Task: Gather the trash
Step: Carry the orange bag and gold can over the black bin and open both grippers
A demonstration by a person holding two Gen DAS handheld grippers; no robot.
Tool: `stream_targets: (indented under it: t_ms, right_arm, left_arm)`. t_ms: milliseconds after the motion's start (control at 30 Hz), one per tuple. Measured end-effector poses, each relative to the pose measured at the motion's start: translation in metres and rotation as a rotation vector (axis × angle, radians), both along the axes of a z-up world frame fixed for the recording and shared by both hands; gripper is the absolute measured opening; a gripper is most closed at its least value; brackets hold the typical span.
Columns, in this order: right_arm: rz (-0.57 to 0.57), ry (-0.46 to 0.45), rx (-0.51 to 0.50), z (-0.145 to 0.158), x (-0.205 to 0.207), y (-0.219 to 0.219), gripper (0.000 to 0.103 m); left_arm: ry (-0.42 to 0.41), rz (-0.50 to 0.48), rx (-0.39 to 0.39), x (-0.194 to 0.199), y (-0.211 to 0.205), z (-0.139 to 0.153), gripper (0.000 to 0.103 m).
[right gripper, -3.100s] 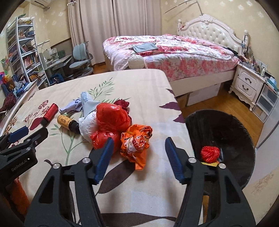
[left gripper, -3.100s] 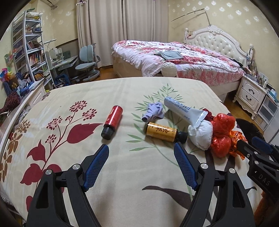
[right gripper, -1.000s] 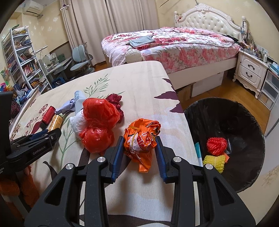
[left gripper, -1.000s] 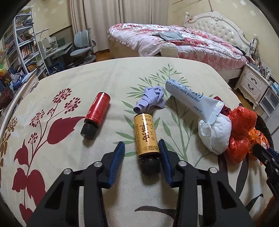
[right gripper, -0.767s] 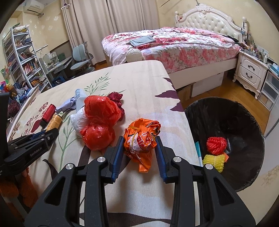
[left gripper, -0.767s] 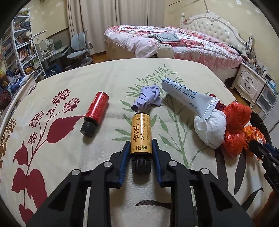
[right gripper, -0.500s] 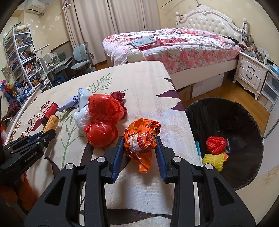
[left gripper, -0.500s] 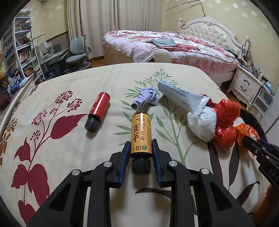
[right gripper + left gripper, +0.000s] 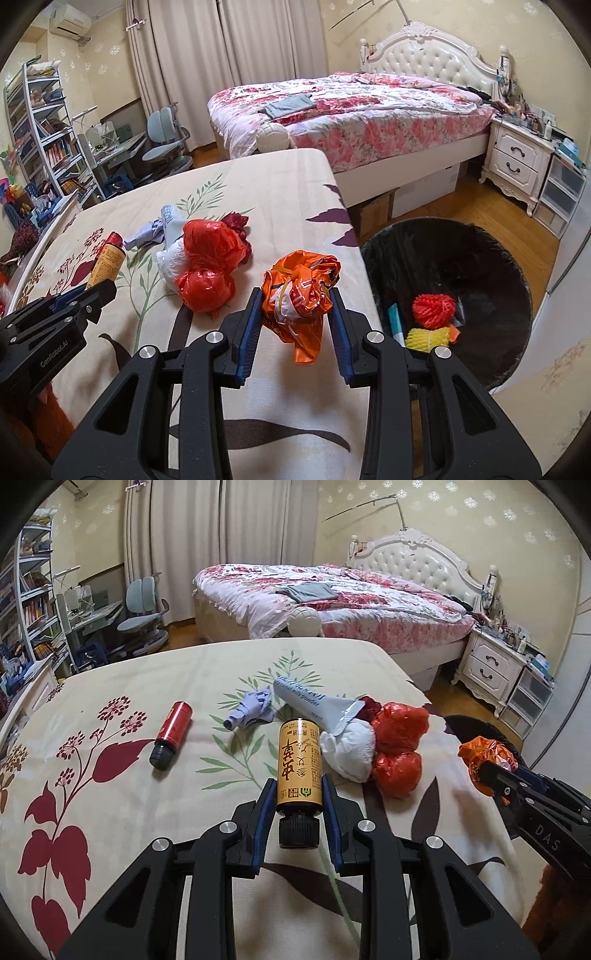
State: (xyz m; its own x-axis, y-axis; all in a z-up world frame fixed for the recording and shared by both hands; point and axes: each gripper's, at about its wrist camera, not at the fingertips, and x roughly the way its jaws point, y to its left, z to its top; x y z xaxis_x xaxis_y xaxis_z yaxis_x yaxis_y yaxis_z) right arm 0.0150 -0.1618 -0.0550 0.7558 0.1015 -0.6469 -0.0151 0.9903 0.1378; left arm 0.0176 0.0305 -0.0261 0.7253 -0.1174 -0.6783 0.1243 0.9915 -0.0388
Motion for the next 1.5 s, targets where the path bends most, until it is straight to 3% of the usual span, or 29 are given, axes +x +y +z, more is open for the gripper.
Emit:
stream_targets:
  t_ms: [700, 1067, 1500]
  right_arm:
    - [-0.201, -0.056, -0.024, 0.011, -0.004, -0.088, 0.034]
    - [-0.262, -0.035, 0.000, -0.004, 0.013, -0.127, 0.034]
    - [-0.316, -0.004, 0.002, -0.021, 0.030, -0.150, 0.034]
  left_arm:
    - [-0.041, -0.191, -0.012, 0.023, -0.109, 0.009, 0.027]
    - [-0.025, -0.255, 0.031, 0.048, -0.169, -0.006, 0.027]
    - [0.000, -0.281, 0.079, 0.071, -0.211, -0.023, 0.027]
